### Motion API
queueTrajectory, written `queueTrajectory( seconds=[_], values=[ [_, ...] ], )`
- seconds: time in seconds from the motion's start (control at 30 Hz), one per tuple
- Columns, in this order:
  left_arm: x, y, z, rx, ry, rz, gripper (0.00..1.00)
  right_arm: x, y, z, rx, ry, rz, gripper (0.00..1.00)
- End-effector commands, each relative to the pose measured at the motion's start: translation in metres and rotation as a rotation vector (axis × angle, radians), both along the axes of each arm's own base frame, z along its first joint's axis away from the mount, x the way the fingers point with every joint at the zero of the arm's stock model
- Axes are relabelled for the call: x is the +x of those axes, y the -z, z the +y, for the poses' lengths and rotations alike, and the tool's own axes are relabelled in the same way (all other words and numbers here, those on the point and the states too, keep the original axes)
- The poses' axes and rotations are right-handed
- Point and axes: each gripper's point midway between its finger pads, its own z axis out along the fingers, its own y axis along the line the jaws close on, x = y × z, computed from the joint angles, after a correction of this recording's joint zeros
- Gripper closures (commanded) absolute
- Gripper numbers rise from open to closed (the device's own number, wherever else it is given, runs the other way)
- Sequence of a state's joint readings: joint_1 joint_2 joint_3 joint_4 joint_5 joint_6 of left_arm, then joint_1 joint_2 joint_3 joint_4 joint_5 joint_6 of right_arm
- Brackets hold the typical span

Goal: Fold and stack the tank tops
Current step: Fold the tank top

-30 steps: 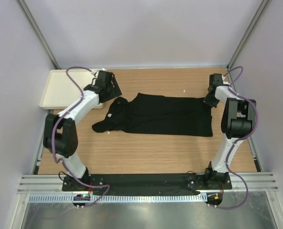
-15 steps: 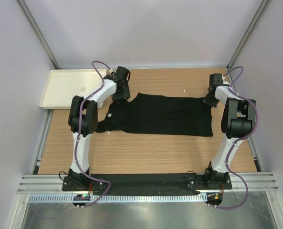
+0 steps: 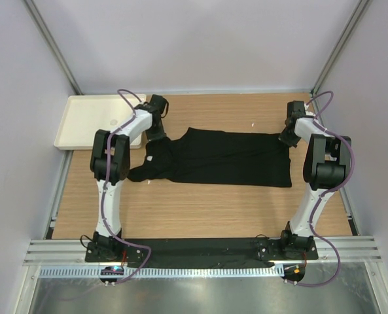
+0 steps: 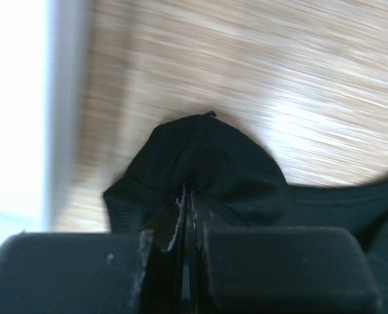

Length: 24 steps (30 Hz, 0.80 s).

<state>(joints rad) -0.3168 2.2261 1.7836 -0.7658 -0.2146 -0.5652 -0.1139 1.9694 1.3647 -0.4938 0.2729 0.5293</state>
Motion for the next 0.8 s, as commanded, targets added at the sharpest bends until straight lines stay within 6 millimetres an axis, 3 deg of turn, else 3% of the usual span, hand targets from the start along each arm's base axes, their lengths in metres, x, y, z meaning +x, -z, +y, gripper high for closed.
queueTrajectory(
  seconds=[0.0,0.13,0.23,0.37,0.53,0.6,0.63,0.67,0.77],
  values=[
    [0.01,-0.047,0.022,-0.03,-0.042,-0.106,1.0,0.009,-0.02,-0.006,-0.016,0.02,-0.067,0.99],
    [0.01,-0.075,0.038,-0.075,-0.084,-0.169,1.0,0.006,-0.022,-0.01,-0.037,0.042,-0.067,0.99],
    [0.008,-0.085,0.057,-0.079,-0.139,-0.19,1.0,0.003,-0.027,-0.016,-0.057,0.069,-0.075,0.99],
    [0.007,-0.087,0.074,-0.1,-0.188,-0.197,1.0,-0.003,-0.028,-0.027,-0.07,0.118,-0.084,0.99],
    [0.004,-0.087,0.08,-0.094,-0.201,-0.188,0.99,-0.003,-0.028,-0.028,-0.053,0.124,-0.094,0.99],
    [0.005,-0.086,0.071,-0.138,-0.174,-0.18,0.85,0.001,-0.028,-0.022,-0.024,0.1,-0.1,0.99],
    [0.005,-0.086,0.069,-0.144,-0.17,-0.18,0.66,0.002,-0.028,-0.02,-0.018,0.087,-0.1,0.99],
    [0.006,-0.086,0.066,-0.15,-0.163,-0.185,0.59,0.003,-0.027,-0.019,-0.013,0.08,-0.095,0.98],
    [0.01,-0.094,0.055,-0.159,-0.136,-0.211,0.53,0.007,-0.03,-0.016,0.003,0.061,-0.105,0.91]
  ],
)
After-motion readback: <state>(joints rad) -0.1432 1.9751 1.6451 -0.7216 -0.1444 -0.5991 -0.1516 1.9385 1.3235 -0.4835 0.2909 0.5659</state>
